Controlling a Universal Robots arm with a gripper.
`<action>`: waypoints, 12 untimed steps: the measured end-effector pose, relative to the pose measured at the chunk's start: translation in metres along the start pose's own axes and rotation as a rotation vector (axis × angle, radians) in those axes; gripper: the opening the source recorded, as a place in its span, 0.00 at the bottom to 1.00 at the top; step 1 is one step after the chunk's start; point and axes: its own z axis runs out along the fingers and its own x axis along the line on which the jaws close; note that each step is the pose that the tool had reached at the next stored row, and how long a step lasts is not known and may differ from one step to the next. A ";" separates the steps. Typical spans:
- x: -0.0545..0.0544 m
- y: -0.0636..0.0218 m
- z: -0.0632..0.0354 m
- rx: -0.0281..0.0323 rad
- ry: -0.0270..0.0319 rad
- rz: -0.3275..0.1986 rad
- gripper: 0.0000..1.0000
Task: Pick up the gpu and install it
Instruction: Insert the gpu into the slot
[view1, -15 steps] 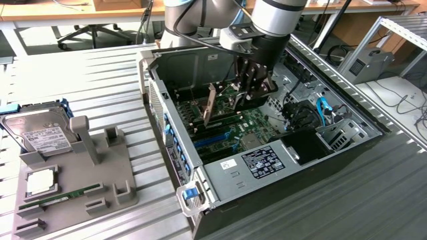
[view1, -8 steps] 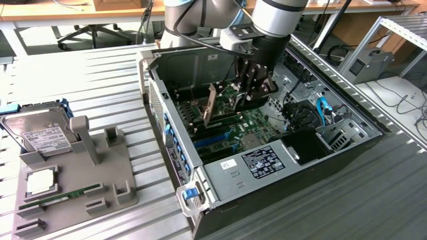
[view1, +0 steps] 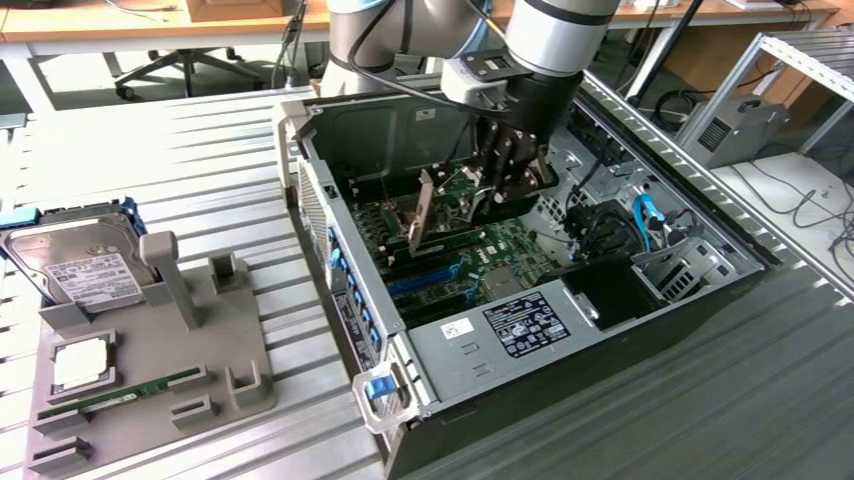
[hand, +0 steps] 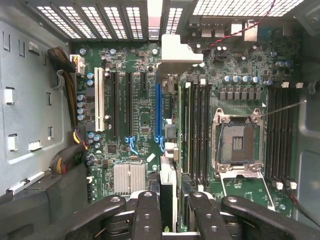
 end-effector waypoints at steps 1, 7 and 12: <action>0.000 0.0000 0.0000 0.0000 0.0000 0.000 0.27; 0.002 0.0000 0.0001 0.0000 0.0000 0.000 0.27; 0.004 0.0000 0.0001 0.0000 0.0000 0.000 0.27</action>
